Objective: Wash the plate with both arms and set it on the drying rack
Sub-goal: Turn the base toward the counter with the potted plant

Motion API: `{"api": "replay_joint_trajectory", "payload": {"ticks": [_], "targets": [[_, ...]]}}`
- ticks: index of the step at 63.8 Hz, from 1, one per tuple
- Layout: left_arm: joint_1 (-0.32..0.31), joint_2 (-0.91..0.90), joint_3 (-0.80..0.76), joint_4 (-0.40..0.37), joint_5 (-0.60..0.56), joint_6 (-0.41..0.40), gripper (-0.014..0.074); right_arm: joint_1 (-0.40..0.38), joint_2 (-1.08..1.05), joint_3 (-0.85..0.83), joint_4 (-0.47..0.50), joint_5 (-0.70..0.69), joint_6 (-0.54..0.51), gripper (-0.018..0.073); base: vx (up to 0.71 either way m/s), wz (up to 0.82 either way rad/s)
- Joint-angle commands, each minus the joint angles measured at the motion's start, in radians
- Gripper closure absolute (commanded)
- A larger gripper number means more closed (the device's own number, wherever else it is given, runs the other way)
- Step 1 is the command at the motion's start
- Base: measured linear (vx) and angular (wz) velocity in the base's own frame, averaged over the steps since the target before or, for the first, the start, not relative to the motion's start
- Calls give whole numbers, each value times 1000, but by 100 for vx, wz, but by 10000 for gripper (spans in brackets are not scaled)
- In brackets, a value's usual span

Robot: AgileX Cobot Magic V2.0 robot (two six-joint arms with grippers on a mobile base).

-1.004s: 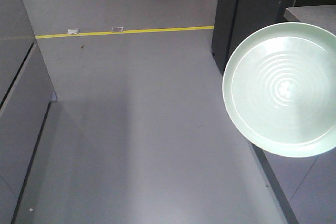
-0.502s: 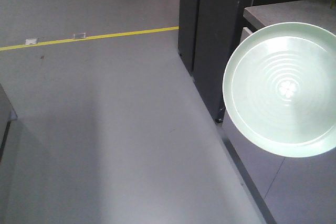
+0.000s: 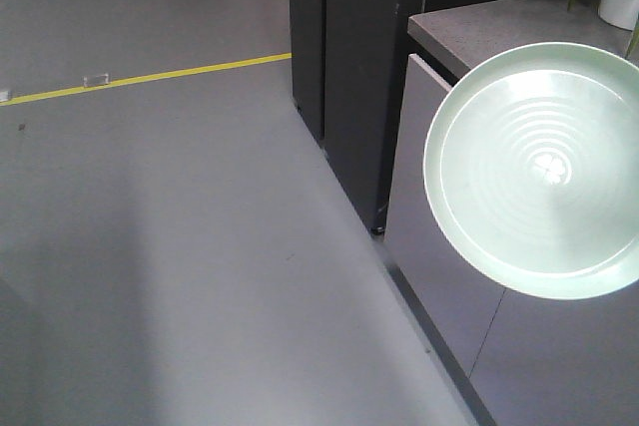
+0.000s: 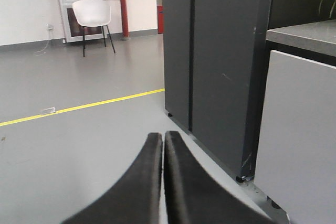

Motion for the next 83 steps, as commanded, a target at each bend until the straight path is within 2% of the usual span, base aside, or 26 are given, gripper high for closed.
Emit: {"api": "replay_joint_trajectory", "payload": {"ticks": [1,83], "targets": [[1,-16,22,-8,-66,-2,603,-7,-10,-26,41,-47,-6,563,7,-17],[1,-16,22,-8,-66,-2,603,-7,-10,-26,41,-47,-6,563,8,-17]]}}
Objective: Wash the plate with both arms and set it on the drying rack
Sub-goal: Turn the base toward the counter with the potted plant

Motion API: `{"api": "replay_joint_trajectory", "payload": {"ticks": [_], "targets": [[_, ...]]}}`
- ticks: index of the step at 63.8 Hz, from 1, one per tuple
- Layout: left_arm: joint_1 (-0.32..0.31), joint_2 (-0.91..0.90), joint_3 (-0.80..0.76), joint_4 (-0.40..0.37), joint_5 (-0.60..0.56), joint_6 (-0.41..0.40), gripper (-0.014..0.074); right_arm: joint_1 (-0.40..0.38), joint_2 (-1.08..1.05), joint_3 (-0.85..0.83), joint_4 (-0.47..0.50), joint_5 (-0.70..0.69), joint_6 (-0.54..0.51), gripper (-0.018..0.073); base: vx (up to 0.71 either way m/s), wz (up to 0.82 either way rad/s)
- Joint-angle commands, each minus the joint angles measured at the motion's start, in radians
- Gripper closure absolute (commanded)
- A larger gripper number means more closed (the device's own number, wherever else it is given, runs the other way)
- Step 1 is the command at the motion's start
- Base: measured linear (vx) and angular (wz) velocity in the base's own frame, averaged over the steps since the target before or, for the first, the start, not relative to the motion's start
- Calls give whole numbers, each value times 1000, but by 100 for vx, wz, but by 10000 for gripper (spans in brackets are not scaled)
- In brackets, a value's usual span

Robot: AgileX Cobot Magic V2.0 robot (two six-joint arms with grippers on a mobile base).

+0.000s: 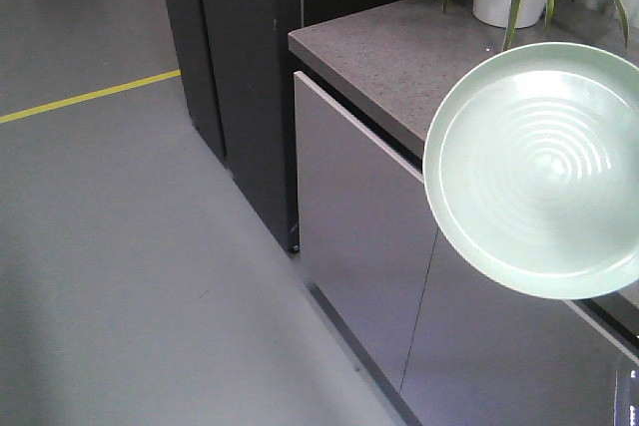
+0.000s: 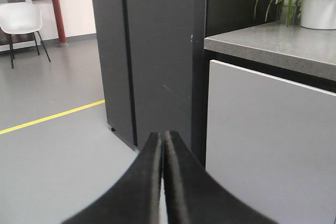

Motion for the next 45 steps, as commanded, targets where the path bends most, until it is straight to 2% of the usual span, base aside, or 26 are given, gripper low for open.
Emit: {"api": "replay_joint_trajectory", "payload": {"ticks": [1,45], "targets": [[1,-16,22,-8,-67,-2,603,-7,-10,-26,41,-47,-6,563,5,-13],[1,-16,22,-8,-67,-2,603,-7,-10,-26,41,-48,-6,563,4,-14]]}}
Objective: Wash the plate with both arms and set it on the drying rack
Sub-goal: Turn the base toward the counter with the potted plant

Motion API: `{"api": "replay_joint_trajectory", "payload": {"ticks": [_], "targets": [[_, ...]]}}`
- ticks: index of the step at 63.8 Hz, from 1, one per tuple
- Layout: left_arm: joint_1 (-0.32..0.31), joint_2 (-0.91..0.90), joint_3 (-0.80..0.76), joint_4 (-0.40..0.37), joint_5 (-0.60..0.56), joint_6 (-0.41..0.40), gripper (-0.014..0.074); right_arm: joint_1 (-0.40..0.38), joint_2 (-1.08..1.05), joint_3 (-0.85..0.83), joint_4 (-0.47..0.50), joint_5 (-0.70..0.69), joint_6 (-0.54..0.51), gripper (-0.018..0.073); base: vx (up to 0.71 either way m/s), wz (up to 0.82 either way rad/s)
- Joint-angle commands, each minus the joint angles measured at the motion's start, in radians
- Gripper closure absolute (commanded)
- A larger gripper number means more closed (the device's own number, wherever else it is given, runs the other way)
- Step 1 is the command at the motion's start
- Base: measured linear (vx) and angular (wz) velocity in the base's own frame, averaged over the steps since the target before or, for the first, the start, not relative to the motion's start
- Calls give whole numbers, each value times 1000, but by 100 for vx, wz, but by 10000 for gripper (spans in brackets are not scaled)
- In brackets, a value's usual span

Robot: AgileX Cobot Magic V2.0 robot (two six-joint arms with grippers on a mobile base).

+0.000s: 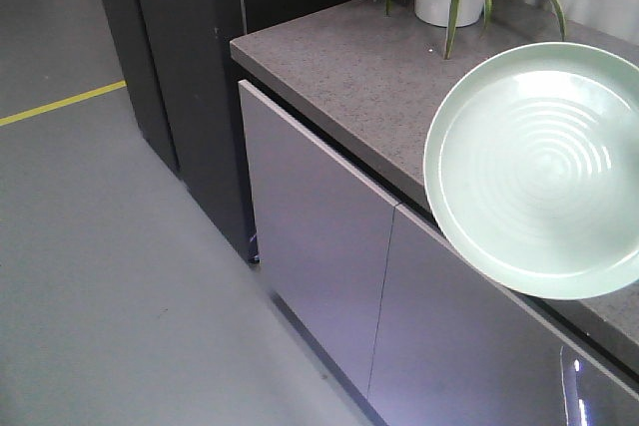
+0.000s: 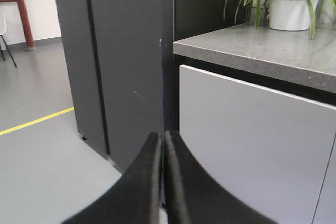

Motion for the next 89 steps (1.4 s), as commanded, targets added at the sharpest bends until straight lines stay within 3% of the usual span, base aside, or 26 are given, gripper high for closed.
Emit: {"api": "replay_joint_trajectory", "payload": {"ticks": [1,89], "targets": [[1,-16,22,-8,-67,-2,603,-7,-10,-26,41,-48,-6,563,4,-16],[1,-16,22,-8,-67,-2,603,-7,-10,-26,41,-45,-6,563,7,-10]]}}
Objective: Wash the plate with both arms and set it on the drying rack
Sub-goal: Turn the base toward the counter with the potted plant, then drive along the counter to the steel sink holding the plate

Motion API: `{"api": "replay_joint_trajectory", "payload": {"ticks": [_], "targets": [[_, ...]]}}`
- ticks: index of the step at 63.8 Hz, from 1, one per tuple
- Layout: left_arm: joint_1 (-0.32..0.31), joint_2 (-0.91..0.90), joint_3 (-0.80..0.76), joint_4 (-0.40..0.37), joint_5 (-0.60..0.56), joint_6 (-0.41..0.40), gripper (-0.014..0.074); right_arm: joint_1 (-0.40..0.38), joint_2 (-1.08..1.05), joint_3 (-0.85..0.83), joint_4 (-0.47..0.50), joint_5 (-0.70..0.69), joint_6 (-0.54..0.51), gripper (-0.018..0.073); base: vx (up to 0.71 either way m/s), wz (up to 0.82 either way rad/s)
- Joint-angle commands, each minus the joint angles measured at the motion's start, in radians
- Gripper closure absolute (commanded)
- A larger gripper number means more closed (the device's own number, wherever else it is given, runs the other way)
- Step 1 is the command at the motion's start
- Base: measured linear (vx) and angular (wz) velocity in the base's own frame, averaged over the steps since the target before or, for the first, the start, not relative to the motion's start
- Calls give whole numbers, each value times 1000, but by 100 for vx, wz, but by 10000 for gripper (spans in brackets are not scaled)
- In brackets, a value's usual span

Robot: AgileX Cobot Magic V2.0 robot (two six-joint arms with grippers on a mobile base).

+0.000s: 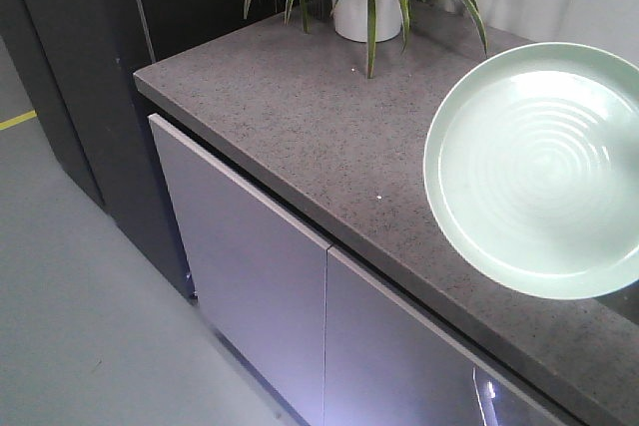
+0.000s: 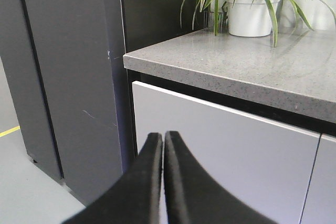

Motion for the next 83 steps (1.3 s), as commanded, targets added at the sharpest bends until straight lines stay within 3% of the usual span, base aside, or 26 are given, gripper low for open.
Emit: {"api": "replay_joint_trajectory", "payload": {"ticks": [1,83], "targets": [[1,-16,22,-8,-67,-2,603,-7,-10,-26,41,-45,-6,563,7,3],[1,-16,22,-8,-67,-2,603,-7,-10,-26,41,-45,-6,563,7,-16]]}}
